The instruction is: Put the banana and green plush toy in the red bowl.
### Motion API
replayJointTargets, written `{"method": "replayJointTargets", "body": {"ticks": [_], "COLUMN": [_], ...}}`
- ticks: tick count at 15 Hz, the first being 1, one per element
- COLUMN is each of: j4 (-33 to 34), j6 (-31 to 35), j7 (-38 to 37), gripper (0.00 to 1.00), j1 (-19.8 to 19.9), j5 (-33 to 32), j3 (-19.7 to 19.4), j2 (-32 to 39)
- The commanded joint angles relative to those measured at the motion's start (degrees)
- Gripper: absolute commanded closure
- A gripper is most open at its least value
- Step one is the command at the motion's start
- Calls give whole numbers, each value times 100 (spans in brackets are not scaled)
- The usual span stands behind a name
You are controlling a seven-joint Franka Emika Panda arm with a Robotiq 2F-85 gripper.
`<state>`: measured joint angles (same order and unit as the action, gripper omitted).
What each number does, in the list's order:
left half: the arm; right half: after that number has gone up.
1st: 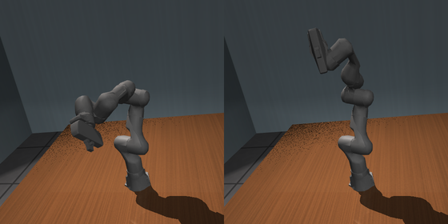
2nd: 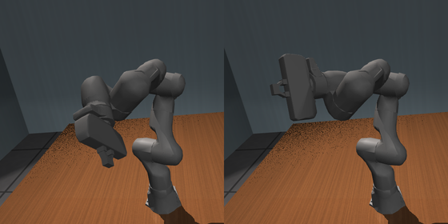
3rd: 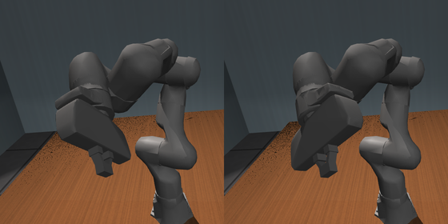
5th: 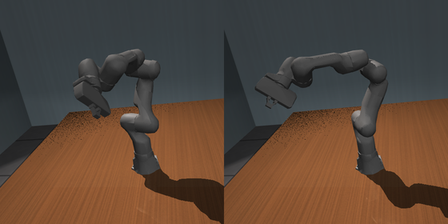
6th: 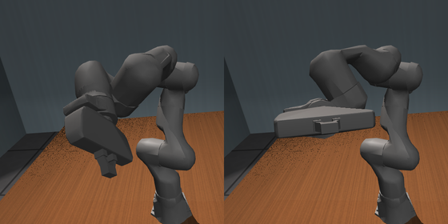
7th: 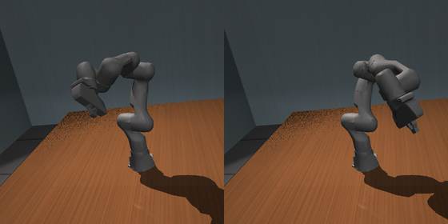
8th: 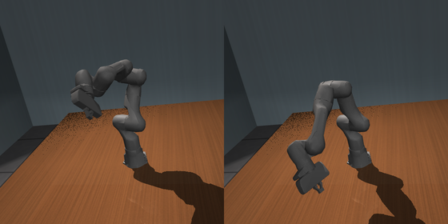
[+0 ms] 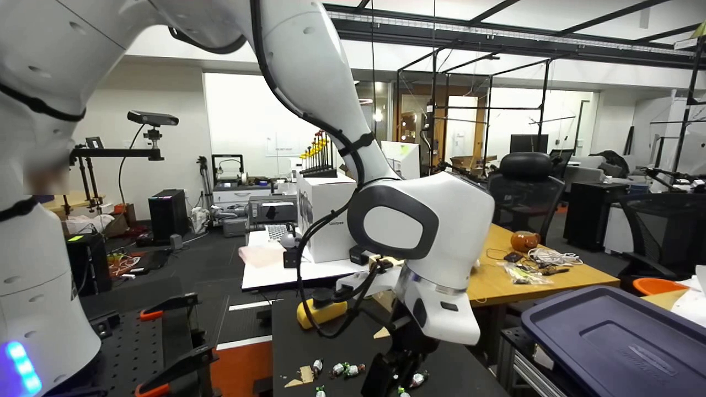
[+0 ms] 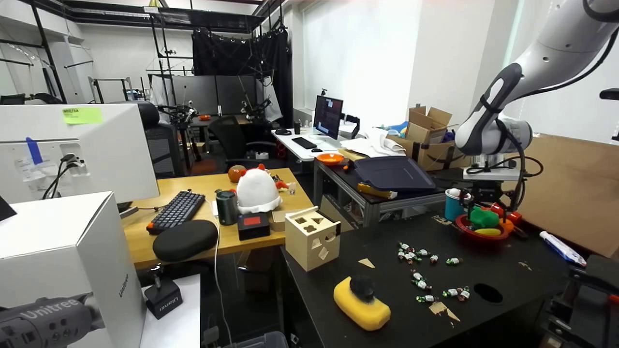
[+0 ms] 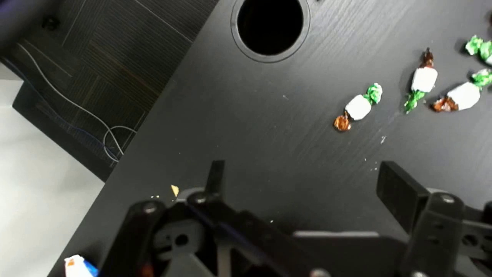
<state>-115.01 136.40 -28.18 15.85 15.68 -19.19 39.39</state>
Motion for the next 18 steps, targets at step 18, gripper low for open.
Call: {"method": "replayJointTargets", "body": {"ticks": [18], "j4": [-1320], "j6": [-191], "j7": [2472], "gripper": [0], "j1": [-696], "j5": [-1515], "j3": [872], "j2": [-1352]}}
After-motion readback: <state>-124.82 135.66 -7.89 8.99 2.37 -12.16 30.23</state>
